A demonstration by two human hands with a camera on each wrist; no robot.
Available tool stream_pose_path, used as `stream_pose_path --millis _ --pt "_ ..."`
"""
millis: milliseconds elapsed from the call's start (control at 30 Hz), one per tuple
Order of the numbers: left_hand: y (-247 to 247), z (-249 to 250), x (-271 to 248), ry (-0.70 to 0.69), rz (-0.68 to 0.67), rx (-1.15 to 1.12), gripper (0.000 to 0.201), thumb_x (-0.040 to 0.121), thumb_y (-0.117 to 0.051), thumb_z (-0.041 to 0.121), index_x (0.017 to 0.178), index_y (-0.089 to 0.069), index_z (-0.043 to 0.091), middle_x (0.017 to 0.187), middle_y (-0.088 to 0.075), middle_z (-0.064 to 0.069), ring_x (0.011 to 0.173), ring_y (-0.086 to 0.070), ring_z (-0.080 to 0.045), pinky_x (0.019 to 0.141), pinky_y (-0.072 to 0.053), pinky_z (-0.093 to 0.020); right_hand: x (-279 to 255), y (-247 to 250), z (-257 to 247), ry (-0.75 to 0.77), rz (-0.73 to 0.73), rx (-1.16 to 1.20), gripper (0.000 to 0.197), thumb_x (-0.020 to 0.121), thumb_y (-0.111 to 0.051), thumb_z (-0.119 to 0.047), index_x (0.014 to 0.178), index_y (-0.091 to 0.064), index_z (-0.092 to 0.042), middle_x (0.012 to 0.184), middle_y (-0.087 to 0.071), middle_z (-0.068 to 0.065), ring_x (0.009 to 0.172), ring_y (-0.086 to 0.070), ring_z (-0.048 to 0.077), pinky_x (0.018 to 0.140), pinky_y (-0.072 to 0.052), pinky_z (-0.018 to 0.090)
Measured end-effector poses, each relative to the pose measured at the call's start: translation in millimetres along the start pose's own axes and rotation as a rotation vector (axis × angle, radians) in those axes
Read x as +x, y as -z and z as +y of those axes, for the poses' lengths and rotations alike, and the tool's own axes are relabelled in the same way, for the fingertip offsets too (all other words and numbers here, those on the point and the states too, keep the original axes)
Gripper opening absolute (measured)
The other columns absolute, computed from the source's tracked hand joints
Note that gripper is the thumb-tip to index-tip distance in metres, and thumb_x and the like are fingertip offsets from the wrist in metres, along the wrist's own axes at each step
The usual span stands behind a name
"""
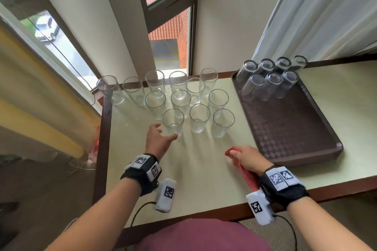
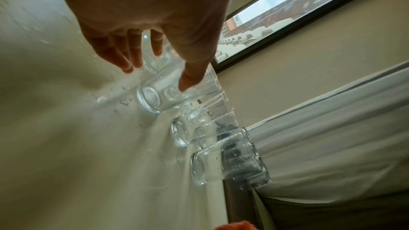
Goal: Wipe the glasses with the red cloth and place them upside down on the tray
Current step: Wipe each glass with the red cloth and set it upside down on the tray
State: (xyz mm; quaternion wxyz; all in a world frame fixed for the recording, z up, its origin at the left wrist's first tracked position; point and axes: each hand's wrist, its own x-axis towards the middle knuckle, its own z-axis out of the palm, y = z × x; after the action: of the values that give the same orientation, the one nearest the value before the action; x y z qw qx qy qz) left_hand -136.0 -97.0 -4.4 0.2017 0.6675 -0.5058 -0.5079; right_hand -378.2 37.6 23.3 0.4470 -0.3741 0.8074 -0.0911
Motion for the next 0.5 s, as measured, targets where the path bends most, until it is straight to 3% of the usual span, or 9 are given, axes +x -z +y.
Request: stream_pose_path --millis 67,100,167,300,400,500 --pt "-11 4 8 -0.023 0.005 -0.007 0.085 0.071 -0.089 0.024 0.140 -0.041 0.013 0.132 -0.051 -0.009 0.120 -0.055 -0.026 0.105 -0.046 -0.043 -6 13 -5 -0.015 -0.088 0.245 0.025 0.103 -0.049 -0.021 0.101 -0.068 -0.005 0.070 -0.064 0.012 0.062 -0.062 0.025 0.052 -0.052 0.031" --pt "-15 6 10 -0.036 0.006 -0.014 0.085 0.070 -0.090 0.025 0.139 -0.042 0.013 0.131 -0.052 -0.010 0.120 -0.055 -0.027 0.105 -0.046 -0.043 -12 19 -10 -0.025 -0.132 0.323 0.024 0.104 -0.048 -0.019 0.102 -0.067 -0.004 0.072 -0.062 0.013 0.062 -0.062 0.024 0.048 -0.052 0.030" --pt "-21 6 13 -0.060 0.023 -0.017 0.083 0.068 -0.091 0.029 0.136 -0.045 0.013 0.130 -0.054 -0.011 0.121 -0.053 -0.026 0.106 -0.045 -0.042 -20 28 -18 0.008 -0.194 0.411 0.023 0.104 -0.048 -0.020 0.100 -0.067 -0.008 0.079 -0.063 0.014 0.071 -0.064 0.026 0.051 -0.053 0.033" --pt "-25 7 13 -0.156 0.090 0.006 0.074 0.073 -0.088 0.031 0.133 -0.049 0.012 0.131 -0.054 -0.006 0.121 -0.051 -0.022 0.106 -0.042 -0.039 -26 38 -38 0.134 -0.184 0.597 0.024 0.104 -0.046 -0.017 0.098 -0.069 -0.012 0.083 -0.064 0.014 0.079 -0.064 0.028 0.059 -0.051 0.037" --pt "-24 7 7 -0.189 0.078 -0.031 0.061 0.076 -0.086 0.026 0.126 -0.052 0.015 0.124 -0.056 0.002 0.113 -0.050 -0.016 0.097 -0.039 -0.029 -30 36 -56 0.217 -0.151 0.727 0.022 0.104 -0.046 -0.017 0.105 -0.067 -0.008 0.088 -0.065 0.016 0.082 -0.064 0.030 0.061 -0.051 0.038" --pt "-17 1 -3 -0.199 0.061 -0.086 0.050 0.069 -0.090 0.033 0.105 -0.056 0.026 0.112 -0.063 0.005 0.108 -0.058 -0.018 0.087 -0.042 -0.025 -31 27 -70 0.284 -0.088 0.884 0.025 0.103 -0.047 -0.020 0.104 -0.065 -0.004 0.089 -0.065 0.018 0.076 -0.063 0.033 0.060 -0.053 0.040"
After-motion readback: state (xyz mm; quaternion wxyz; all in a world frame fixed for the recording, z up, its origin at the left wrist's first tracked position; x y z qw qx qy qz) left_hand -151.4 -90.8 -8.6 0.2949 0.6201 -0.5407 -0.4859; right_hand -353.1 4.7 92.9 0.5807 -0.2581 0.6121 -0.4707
